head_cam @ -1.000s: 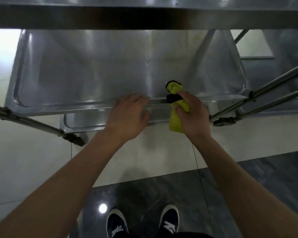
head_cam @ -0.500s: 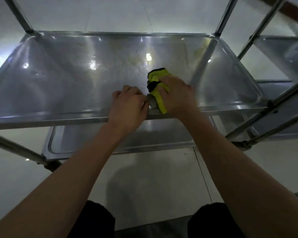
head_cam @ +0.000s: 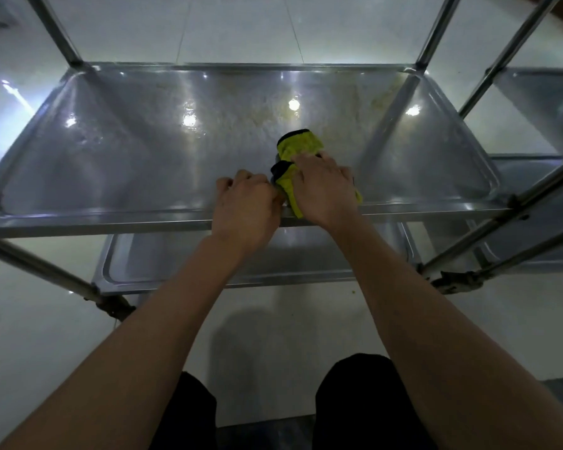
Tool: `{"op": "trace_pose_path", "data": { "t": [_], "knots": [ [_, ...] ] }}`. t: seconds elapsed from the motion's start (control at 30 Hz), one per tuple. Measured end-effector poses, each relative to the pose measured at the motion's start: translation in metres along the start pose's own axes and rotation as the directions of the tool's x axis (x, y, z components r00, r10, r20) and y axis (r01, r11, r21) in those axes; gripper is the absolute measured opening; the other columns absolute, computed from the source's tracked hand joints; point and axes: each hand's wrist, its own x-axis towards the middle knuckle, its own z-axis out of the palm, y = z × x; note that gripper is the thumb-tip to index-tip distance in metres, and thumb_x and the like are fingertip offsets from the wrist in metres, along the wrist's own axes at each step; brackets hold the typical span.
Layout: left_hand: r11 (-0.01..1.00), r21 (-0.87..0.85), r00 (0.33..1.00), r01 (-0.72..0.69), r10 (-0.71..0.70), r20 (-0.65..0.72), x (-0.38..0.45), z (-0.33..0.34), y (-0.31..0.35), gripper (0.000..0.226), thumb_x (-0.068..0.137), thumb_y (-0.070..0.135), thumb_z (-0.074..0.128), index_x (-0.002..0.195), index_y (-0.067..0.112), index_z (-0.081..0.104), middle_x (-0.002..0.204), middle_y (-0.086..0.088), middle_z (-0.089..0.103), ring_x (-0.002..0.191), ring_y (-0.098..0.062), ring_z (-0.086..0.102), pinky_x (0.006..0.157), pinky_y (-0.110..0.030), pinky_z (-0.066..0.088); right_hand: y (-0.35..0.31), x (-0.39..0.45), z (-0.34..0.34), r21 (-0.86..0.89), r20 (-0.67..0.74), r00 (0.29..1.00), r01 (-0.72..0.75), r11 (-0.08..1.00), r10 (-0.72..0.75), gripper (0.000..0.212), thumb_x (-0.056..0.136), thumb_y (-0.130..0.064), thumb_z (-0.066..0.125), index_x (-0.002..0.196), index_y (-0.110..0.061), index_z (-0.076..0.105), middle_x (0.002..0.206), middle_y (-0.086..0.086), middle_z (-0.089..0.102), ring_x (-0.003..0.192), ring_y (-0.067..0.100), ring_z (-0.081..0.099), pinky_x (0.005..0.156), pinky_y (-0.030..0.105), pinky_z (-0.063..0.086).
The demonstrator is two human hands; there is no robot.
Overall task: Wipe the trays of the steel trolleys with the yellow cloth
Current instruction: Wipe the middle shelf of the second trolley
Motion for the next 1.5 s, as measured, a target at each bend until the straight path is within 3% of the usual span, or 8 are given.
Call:
{"op": "trace_pose_path", "data": {
  "t": [0.27,0.57,0.73,1.0,1.07,1.2,1.3,1.5],
  "knots": [
    [0.998,0.043,0.999,0.036,-0.037,0.037,0.006,-0.004,0.009,0.028,0.095,0.027,0.045,0.072,0.017,0.056,0.077,0.0,0.055,0.091,-0.026,0.049,0.081,-0.039,0.028,0.006,0.001,-0.002,0.015,0.061,0.995,0.077,0.997,-0.078,0.045,0.104,-0.029,0.032,0.147,-0.031,0.044,0.158,-0.006,0.038,0.149,0.022,0.023,0.115,0.047,0.019],
    [0.981,0.174,0.994,0.086,-0.095,0.048,0.009,-0.007,0.027,0.032,0.095,0.033,0.045,0.075,0.014,0.062,0.075,-0.002,0.046,0.088,-0.03,0.051,0.087,-0.043,0.032,0.026,0.003,-0.006,0.083,0.048,0.998,0.029,0.996,-0.033,0.046,0.102,-0.028,0.034,0.145,-0.037,0.046,0.157,-0.01,0.038,0.149,0.018,0.023,0.114,0.044,0.018],
    [0.997,0.081,0.996,-0.012,0.005,0.084,0.026,-0.001,0.063,0.013,0.089,0.022,0.053,0.088,0.015,0.063,0.098,-0.006,0.059,0.097,-0.029,0.052,0.08,-0.04,0.033,0.062,0.004,-0.02,0.059,0.047,0.998,-0.038,0.998,0.035,0.046,0.103,-0.027,0.034,0.146,-0.036,0.045,0.158,-0.009,0.038,0.148,0.018,0.023,0.113,0.045,0.019],
    [0.995,0.095,0.999,-0.003,-0.001,0.042,0.025,0.016,0.086,0.03,0.093,0.032,0.047,0.081,0.013,0.067,0.08,0.002,0.039,0.081,-0.025,0.047,0.077,-0.04,0.03,0.107,-0.002,-0.043,0.034,0.027,0.994,-0.104,0.994,0.104,0.046,0.103,-0.027,0.035,0.148,-0.036,0.044,0.158,-0.009,0.037,0.148,0.018,0.023,0.115,0.044,0.018],
    [0.99,0.139,0.999,-0.003,-0.002,0.034,0.027,0.016,0.087,0.037,0.095,0.037,0.045,0.079,0.012,0.067,0.079,0.001,0.039,0.075,-0.022,0.042,0.081,-0.043,0.035,0.121,-0.004,-0.05,0.039,0.016,0.992,-0.128,0.991,0.128,0.046,0.102,-0.026,0.036,0.146,-0.037,0.046,0.156,-0.006,0.04,0.145,0.02,0.028,0.114,0.044,0.02],
    [0.977,0.214,0.999,0.006,-0.015,0.039,0.026,0.016,0.094,0.039,0.096,0.041,0.044,0.086,0.011,0.068,0.084,-0.004,0.046,0.081,-0.029,0.053,0.087,-0.045,0.039,0.166,-0.009,-0.072,0.044,-0.005,0.976,-0.218,0.975,0.219,0.046,0.1,-0.027,0.035,0.143,-0.037,0.048,0.143,0.007,0.048,0.13,0.028,0.045,0.109,0.047,0.027],
    [0.971,0.239,0.999,0.013,-0.022,0.036,0.023,0.016,0.098,0.038,0.097,0.038,0.043,0.087,0.01,0.067,0.088,-0.01,0.056,0.08,-0.03,0.055,0.087,-0.044,0.041,0.199,-0.014,-0.087,0.001,-0.011,0.956,-0.292,0.956,0.292,0.048,0.099,-0.027,0.032,0.144,-0.037,0.047,0.147,0.009,0.046,0.134,0.029,0.042,0.111,0.049,0.026],
    [0.973,0.229,0.999,0.022,-0.031,0.037,0.021,0.014,0.1,0.033,0.095,0.033,0.051,0.083,0.007,0.068,0.083,-0.011,0.054,0.077,-0.034,0.056,0.083,-0.045,0.042,0.238,-0.021,-0.107,-0.01,-0.047,0.92,-0.391,0.92,0.39,0.049,0.098,-0.025,0.033,0.144,-0.035,0.048,0.15,0.011,0.044,0.14,0.03,0.036,0.114,0.049,0.023]
  ]
}}
